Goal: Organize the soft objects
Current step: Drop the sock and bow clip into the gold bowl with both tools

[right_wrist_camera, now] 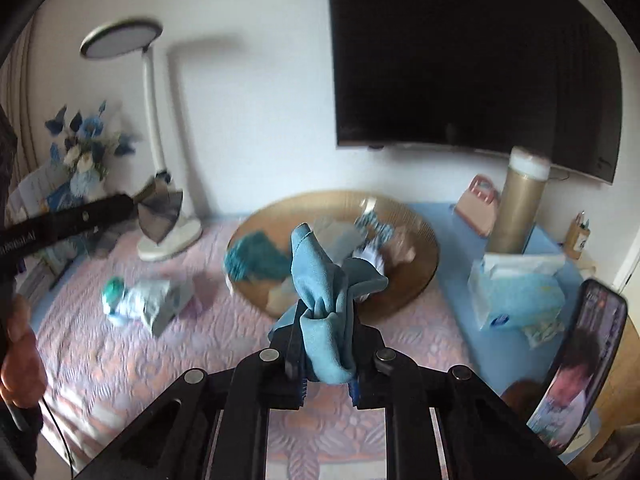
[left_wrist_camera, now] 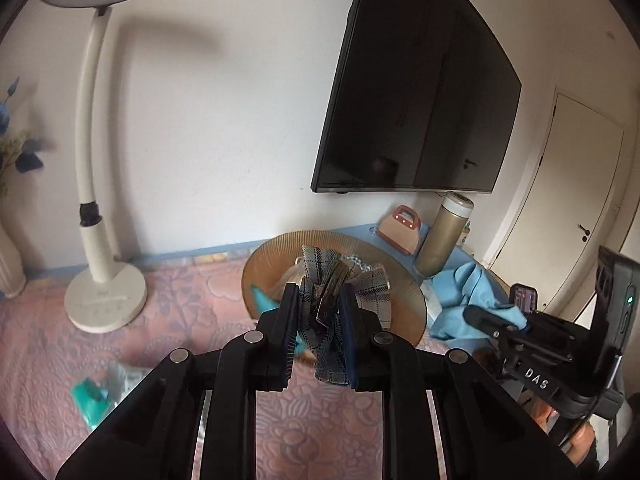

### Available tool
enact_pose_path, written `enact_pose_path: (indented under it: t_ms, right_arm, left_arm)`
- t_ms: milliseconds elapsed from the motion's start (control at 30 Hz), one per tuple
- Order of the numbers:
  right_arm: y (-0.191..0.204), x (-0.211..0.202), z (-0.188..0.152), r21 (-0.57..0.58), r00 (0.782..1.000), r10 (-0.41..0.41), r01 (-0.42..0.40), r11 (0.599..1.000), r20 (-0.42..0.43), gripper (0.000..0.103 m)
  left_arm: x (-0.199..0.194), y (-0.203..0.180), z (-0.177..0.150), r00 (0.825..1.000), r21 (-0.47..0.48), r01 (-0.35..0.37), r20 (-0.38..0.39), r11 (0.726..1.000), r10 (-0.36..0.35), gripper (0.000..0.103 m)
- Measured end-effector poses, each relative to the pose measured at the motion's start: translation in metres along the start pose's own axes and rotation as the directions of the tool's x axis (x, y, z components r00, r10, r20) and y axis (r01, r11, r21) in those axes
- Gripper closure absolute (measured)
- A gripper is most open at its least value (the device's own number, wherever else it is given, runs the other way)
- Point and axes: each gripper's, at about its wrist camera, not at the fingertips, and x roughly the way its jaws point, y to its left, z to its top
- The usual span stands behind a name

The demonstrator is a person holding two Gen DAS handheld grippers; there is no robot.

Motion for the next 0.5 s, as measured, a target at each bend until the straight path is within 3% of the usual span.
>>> enact_pose_path:
  t_ms: [100,200,267,300,333,367,400,500]
  right_arm:
    - [-0.016,0.01,0.035,0.073,0.998,-0.045,0.043,0.996,0.031,0.089]
    - [-0.029,0.035,0.057,0.132,1.0,-0.03,0.03,0.991,-0.004,0.089]
    - [-0.034,0.053,0.064,0.144,0.998,-0.044,0.049,0.988,-0.042,0.085]
    - [-0.036,0.062,0.067,0.14,0.996,-0.053,0.062,0.988,-0.066,0.075]
    - [-0.039,0.069,0.068,0.14,0.995,-0.05,0.062,0.988,-0.087,0.066]
    - [-0.042,0.073,0.068,0.147,0.994,-0.043,0.058,0.987,-0.099,0.044]
    - [-0.045,0.073,0.066,0.158,0.995,-0.036,0.052,0.986,-0.098,0.039]
    - [-0.047,0.056,0.062,0.162,0.997,-0.029,0.04,0.986,-0.071,0.039]
  left_arm:
    - [0.031,-0.01,0.022,1.0,-0.001,0.002,-0.019,1.0,-0.002,0.086]
    - [0.059,-0.017,0.031,0.999,-0.004,0.011,-0.039,1.0,-0.011,0.077]
    - [0.071,-0.022,0.034,0.999,0.017,-0.001,-0.033,1.0,0.001,0.051]
    - [0.075,-0.024,0.034,1.0,0.029,-0.003,-0.019,1.0,0.004,0.022]
    - [0.076,-0.024,0.035,1.0,0.037,-0.002,-0.004,0.999,0.002,0.008]
    - [0.077,-0.024,0.034,1.0,0.039,-0.008,0.005,0.999,0.008,0.008]
    - [0.075,-0.024,0.034,1.0,0.035,-0.024,0.013,0.999,0.023,0.008]
    - [0.056,-0.019,0.033,0.998,0.055,-0.043,0.053,0.998,0.04,0.008]
